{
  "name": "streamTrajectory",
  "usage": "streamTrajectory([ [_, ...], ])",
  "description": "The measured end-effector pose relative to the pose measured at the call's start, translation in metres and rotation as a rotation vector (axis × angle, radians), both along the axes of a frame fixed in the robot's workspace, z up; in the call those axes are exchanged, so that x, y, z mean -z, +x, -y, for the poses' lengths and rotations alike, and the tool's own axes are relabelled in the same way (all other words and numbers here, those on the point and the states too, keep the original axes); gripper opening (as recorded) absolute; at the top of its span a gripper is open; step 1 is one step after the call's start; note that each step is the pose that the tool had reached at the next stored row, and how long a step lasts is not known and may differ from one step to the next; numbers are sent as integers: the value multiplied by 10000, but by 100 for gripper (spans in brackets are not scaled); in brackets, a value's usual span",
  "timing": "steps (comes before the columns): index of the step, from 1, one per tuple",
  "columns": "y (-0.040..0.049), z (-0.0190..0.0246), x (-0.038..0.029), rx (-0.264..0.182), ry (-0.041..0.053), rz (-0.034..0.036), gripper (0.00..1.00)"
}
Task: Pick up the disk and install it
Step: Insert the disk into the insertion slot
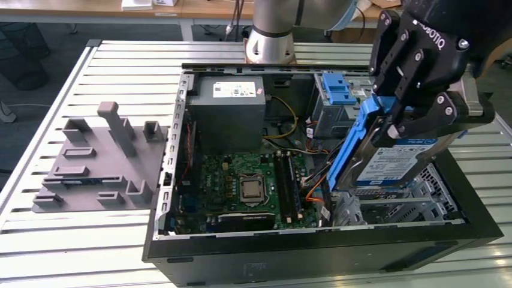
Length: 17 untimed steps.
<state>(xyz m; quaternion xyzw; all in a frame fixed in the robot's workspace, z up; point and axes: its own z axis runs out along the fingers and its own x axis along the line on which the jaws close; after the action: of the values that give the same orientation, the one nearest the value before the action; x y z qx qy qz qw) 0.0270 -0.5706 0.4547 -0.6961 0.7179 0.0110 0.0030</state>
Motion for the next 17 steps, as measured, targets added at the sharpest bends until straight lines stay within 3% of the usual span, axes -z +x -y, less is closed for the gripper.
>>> streamTrajectory([
  [5, 137, 0, 12, 12, 0, 0, 36],
  [12, 159, 1, 15, 15, 0, 0, 36],
  [17, 247, 7, 33, 47, 0, 0, 36],
])
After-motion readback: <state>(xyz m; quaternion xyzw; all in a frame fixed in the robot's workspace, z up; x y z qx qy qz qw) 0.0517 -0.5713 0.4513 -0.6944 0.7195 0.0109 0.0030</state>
